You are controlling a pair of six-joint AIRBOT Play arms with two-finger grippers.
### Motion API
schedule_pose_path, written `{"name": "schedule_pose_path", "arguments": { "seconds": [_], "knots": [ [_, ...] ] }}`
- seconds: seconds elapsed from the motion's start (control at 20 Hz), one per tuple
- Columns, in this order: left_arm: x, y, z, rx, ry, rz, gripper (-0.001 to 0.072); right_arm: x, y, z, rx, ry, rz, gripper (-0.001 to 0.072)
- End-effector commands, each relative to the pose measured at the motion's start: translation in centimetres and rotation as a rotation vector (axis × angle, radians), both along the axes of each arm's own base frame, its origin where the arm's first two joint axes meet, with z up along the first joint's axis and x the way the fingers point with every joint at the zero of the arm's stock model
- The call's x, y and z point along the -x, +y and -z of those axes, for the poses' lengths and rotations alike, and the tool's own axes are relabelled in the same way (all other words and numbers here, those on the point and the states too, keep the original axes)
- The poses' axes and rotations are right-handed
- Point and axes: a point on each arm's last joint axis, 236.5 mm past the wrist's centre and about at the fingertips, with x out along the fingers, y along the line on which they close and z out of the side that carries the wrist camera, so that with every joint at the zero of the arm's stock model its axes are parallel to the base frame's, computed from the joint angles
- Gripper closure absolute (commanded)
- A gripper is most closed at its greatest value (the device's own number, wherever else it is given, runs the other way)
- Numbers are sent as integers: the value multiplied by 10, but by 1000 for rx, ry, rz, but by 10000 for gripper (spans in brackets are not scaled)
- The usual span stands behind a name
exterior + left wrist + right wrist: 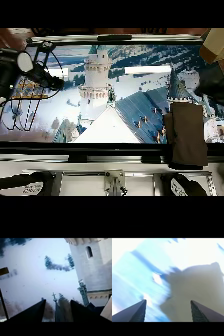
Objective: Fold the shirts.
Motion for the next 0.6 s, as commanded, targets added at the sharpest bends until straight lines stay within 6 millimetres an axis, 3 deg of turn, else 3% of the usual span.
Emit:
{"name": "schedule_pose_path", "arguments": {
  "seconds": [0.0, 0.05, 0.15, 0.25, 0.55],
  "knots": [
    [12, -20, 40, -6, 134, -14, 99, -41, 103, 57, 17, 126, -129, 72],
    [16, -23, 52, 10, 168, -19, 99, -33, 126, 88, -29, 238, -188, 72],
    [18, -21, 68, 12, 179, -45, 99, -22, 148, 120, -80, 359, -257, 72],
    [18, -20, 76, 17, 178, -60, 100, -15, 149, 128, -74, 404, -280, 72],
    [13, -22, 75, 25, 153, -55, 100, -17, 141, 128, -40, 400, -283, 72]
  ]
}}
